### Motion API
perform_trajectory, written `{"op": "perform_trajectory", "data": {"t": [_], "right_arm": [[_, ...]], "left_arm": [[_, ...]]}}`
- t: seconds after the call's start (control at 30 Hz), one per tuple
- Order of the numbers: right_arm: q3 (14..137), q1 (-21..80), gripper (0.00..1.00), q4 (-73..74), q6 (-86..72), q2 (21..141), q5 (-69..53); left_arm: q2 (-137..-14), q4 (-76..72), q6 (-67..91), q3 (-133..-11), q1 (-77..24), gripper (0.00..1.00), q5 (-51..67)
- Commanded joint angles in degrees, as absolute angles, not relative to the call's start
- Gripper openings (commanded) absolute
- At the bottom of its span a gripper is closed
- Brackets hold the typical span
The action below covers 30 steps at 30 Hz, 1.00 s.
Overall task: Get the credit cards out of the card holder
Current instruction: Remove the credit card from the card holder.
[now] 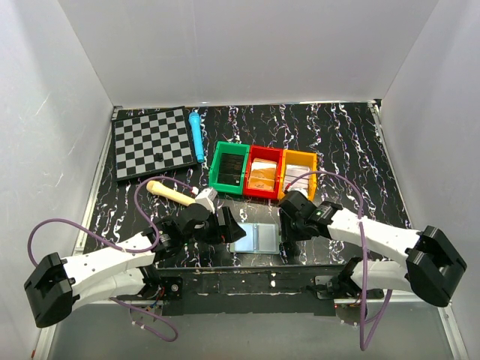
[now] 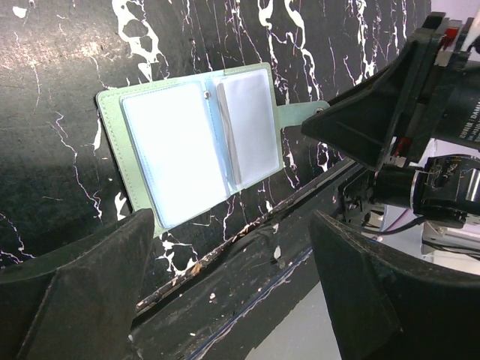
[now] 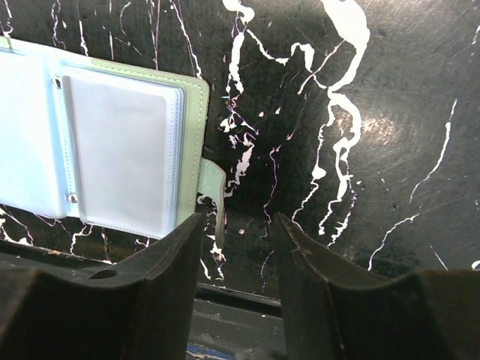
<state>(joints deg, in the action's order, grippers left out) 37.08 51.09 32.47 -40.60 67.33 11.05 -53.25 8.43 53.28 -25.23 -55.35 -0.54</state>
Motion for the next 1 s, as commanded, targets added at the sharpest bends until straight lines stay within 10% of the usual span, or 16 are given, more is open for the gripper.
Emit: {"op": "perform_trajectory", "data": {"t": [0.0,0.23,0.5,0.97], "right_arm": [[38.7,51.2,0.49,30.3,-42.2,68.8,10.0],[38.2,50.7,0.38,29.3,-42.1,70.1,10.6],[38.9,50.9,0.01,29.4,-41.1,68.7,8.4],[42.4,55.5,0.01,31.9,-38.9,58.6,5.2]], "left_arm": [[-52.5,7.2,53.7,-26.3,-55.7,0.84,-1.7],[-53.2,6.7,53.7,-26.1,-55.6,0.84,-1.1],[-53.8,6.3,53.8,-26.2,-55.7,0.81,-1.1],[-66.2,4.9,51.2,-34.5,-58.0,0.78,-0.4]]}}
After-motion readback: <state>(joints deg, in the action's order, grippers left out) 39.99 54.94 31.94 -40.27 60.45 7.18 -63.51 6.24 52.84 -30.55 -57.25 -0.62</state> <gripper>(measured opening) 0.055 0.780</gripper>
